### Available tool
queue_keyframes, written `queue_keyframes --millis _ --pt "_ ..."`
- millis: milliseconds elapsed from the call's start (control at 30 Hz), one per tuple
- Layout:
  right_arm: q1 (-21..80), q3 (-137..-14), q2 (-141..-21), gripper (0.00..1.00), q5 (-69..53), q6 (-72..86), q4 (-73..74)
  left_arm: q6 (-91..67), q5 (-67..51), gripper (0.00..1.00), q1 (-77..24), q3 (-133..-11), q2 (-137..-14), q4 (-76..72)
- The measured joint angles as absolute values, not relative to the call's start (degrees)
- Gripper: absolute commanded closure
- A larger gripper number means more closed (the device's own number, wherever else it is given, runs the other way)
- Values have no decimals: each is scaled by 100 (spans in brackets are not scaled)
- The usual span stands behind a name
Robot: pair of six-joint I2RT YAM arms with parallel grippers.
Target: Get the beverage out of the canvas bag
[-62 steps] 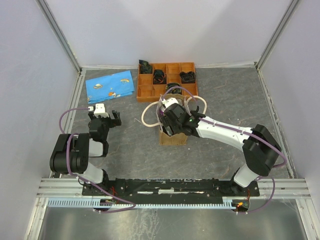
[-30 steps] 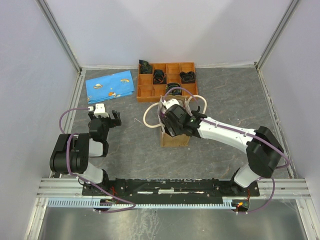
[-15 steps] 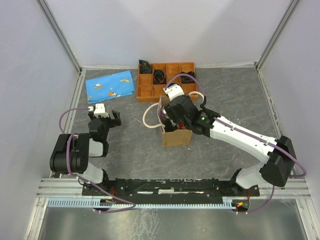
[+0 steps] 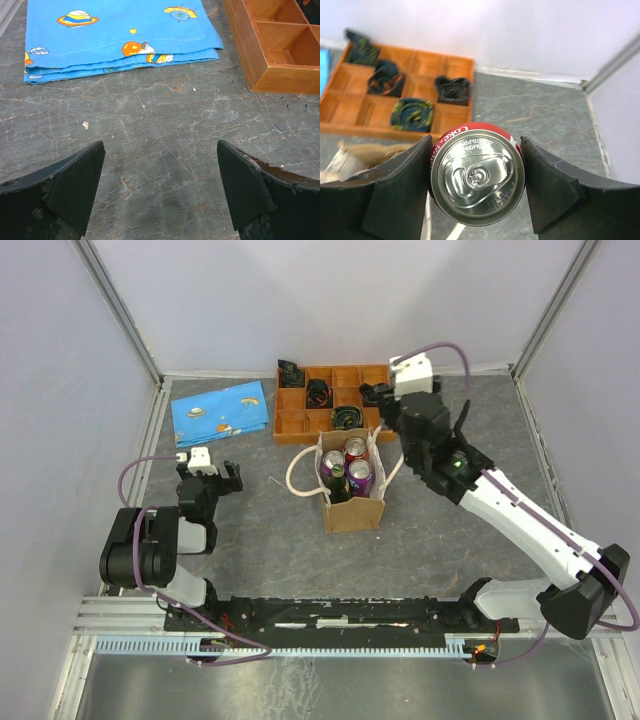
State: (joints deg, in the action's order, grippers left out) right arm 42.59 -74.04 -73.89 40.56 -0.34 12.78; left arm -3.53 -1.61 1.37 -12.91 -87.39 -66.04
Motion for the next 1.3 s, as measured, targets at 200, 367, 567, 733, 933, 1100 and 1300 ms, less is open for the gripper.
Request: queue_keyframes --millis 200,367,567,733,933,1100,1300 --pt "3061 -7293 -7096 100 4303 174 991 -353 -161 1 137 -1291 -8739 -6604" --pt "2029 -7008 -7098 100 4338 681 1175 -353 -161 1 137 -1291 -8739 -6604" --pt "1079 -6230 -7358 100 3548 1509 1323 -353 -158 1 137 -1291 -8739 -6604" --pt "952 -5739 -7824 100 3004 1737 1369 -353 -158 1 137 -1291 -8739 -6604" --pt "963 -5498 -8099 100 2536 1796 1194 -353 -158 1 137 -1291 -8739 -6604" --pt "963 -5382 -8156 100 2440 1822 943 -353 -161 1 137 -1291 -8739 -6604" --pt "963 -5116 -8235 95 2418 1841 751 -353 -158 1 137 -1291 -8739 -6604"
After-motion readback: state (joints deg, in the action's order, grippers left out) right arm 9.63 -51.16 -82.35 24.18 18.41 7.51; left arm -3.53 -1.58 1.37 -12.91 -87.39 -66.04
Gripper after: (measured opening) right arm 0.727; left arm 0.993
